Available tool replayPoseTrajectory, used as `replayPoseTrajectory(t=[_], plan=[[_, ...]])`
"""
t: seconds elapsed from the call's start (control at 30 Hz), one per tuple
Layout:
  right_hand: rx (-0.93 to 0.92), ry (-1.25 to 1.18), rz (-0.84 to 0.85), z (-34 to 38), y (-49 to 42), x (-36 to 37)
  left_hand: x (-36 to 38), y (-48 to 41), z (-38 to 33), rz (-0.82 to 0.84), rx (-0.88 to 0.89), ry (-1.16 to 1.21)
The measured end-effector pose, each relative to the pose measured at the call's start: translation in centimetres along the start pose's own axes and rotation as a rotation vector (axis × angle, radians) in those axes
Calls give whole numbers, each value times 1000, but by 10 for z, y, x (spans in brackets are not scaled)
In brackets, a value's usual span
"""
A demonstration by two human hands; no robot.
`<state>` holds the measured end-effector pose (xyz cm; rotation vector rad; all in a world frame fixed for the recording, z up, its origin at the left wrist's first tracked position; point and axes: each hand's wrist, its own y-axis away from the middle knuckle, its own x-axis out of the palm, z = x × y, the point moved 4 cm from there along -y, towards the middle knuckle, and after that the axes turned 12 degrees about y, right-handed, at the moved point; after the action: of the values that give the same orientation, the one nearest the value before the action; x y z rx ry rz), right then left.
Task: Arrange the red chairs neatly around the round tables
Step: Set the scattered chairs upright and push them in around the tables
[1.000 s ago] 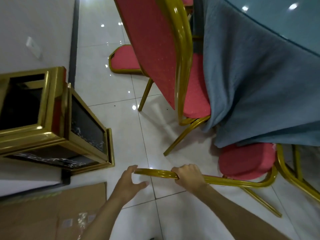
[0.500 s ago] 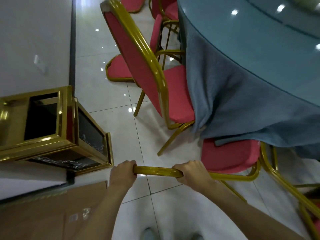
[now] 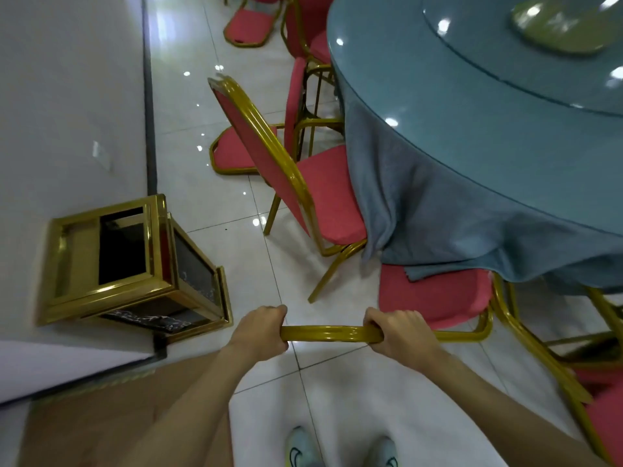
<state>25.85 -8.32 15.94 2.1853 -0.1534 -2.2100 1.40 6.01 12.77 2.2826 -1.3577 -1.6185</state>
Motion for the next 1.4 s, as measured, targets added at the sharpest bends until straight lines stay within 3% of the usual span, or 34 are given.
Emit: replayPoseTrajectory(t=[0.07, 0.2, 0.3, 0.47, 0.7, 0.87, 1.07, 1.23, 1.4], plan=[[21, -32, 35, -4, 6, -13, -10, 8, -10, 5, 13, -1], [76, -144, 331, -6, 15, -44, -31, 29, -34, 12, 11, 87], [85, -238, 405, -2, 18, -67, -51, 44, -49, -12, 5, 183], [40, -354, 344, 37, 16, -117, -91, 69, -77, -13, 64, 305], [-13, -231, 190, 73, 26, -176, -116, 96, -130, 1, 189, 258], [11, -166, 184, 53, 58, -198, -112, 104, -157, 36, 269, 283], [101, -224, 217, 24, 96, -207, -94, 113, -183, -96, 470, 209], [138, -246, 253, 1, 129, -213, -86, 112, -165, 117, 358, 242], [231, -209, 283, -31, 168, -217, -82, 115, -176, 187, 301, 164]])
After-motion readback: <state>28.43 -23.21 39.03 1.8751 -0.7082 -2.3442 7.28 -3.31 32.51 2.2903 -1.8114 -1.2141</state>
